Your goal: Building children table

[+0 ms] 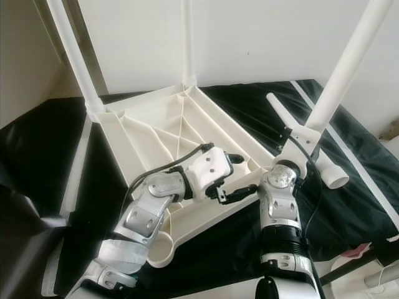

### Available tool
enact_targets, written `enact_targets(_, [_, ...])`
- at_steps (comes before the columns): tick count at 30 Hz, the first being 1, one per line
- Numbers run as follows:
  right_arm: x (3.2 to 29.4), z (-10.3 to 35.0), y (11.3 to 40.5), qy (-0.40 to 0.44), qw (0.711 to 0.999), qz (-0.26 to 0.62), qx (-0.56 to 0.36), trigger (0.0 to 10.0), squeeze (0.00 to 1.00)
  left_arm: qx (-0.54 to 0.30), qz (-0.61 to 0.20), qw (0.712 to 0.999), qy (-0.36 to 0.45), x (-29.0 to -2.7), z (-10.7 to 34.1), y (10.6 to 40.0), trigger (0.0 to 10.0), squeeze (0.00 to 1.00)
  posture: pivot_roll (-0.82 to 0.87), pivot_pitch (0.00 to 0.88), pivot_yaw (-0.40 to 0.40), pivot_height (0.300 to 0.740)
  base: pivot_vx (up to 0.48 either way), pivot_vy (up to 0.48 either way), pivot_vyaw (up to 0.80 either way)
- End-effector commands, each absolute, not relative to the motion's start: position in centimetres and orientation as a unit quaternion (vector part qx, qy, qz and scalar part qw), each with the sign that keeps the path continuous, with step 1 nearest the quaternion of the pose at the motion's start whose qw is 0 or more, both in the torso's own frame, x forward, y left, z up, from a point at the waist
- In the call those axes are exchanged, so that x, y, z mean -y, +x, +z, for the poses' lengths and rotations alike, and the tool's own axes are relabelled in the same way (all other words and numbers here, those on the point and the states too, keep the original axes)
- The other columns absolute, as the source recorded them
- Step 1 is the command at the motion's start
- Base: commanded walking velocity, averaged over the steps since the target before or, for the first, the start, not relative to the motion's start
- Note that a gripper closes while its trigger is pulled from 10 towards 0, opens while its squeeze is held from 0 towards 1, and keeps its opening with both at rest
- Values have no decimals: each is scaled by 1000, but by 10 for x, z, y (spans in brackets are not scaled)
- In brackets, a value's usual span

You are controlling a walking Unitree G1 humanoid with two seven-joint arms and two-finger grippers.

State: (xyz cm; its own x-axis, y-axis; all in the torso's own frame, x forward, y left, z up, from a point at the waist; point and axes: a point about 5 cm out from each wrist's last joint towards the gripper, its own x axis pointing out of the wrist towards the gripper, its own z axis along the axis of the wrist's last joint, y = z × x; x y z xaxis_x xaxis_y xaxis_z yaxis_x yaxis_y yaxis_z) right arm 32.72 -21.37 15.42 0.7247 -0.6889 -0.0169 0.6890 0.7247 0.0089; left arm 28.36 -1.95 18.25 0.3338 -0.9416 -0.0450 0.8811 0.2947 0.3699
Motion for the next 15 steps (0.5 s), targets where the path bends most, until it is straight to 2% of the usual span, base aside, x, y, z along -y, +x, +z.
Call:
enact_targets(1, [227, 107, 313, 1, 904, -408, -128, 10000, 0, 121, -487, 854, 138, 24, 195, 289, 10000, 0, -63, 4, -1, 740, 0, 0, 0])
enact_targets(2, [232, 107, 309, 9, 885, -446, -131, 10000, 0, 121, -486, 854, 138, 24, 195, 289, 10000, 0, -62, 8, -2, 740, 0, 0, 0])
enact_targets(3, [232, 107, 309, 9, 885, -446, -131, 10000, 0, 121, -486, 854, 138, 24, 195, 289, 10000, 0, -62, 8, -2, 740, 0, 0, 0])
enact_targets(4, [236, 106, 306, 14, 871, -473, -133, 10000, 0, 121, -485, 855, 138, 24, 195, 289, 10000, 0, -62, 8, -2, 740, 0, 0, 0])
enact_targets(10, [239, 108, 302, 11, 843, -521, -129, 10000, 0, 122, -482, 857, 137, 23, 196, 290, 10000, 0, -59, 10, -2, 740, 0, 0, 0])
enact_targets(15, [238, 108, 304, 10, 846, -518, -128, 10000, 0, 122, -481, 857, 137, 22, 196, 290, 10000, 0, -58, 13, -2, 740, 0, 0, 0])
